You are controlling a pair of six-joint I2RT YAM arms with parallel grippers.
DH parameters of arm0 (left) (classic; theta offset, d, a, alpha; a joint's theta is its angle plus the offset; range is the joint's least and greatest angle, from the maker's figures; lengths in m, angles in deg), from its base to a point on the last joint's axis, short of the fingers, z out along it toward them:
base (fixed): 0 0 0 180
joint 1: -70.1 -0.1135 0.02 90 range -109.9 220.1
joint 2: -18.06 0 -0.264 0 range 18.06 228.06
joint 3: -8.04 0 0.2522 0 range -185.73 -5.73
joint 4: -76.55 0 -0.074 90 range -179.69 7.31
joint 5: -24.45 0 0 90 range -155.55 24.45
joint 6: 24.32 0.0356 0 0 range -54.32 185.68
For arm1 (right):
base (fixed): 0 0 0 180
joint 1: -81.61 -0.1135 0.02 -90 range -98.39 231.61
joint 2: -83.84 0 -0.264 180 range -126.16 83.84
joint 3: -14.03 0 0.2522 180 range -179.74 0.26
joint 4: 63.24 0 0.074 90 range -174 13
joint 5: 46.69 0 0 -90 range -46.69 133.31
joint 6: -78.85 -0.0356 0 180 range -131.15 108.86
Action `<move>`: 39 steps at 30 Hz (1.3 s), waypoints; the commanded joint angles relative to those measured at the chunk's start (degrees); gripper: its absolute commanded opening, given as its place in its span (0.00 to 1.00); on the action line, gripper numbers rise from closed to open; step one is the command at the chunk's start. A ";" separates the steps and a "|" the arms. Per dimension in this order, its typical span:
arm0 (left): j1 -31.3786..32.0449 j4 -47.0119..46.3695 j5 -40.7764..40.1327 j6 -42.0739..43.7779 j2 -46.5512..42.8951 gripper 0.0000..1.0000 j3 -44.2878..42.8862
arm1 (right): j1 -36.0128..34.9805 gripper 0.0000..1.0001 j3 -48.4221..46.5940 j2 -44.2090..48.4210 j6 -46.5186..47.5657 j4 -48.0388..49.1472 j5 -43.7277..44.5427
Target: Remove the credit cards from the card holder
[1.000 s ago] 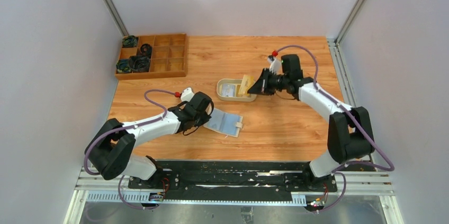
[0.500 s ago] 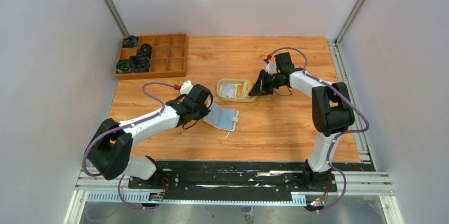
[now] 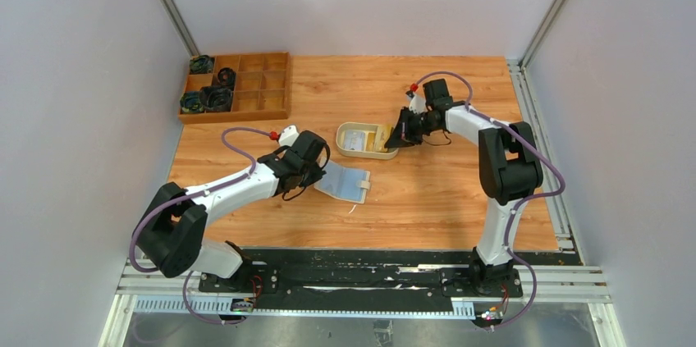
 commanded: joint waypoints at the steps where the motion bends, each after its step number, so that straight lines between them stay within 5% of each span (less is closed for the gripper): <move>1: -0.62 0.75 -0.20 0.50 0.49 0.00 -1.26 | -0.24 0.04 -2.35 -0.44 1.70 -3.45 0.33; 10: -1.09 0.58 0.29 0.80 0.69 0.00 -1.32 | -0.19 0.23 -5.04 0.87 3.76 -8.01 2.95; 16: -1.43 0.52 0.48 1.12 0.13 0.00 -1.35 | -0.43 0.27 -7.87 3.60 5.42 -12.20 6.10; 20: -1.46 -0.36 2.07 1.08 -0.35 0.00 -1.09 | -4.23 0.47 -11.60 6.58 9.76 -16.35 12.07; 24: -1.46 -1.84 3.32 0.78 -1.29 0.00 -0.61 | -10.04 0.53 -13.54 6.72 10.32 -18.14 13.67; 39: -1.90 -26.27 8.57 -2.75 -10.17 0.00 12.12 | -22.03 0.63 -9.30 7.71 1.42 -8.08 15.73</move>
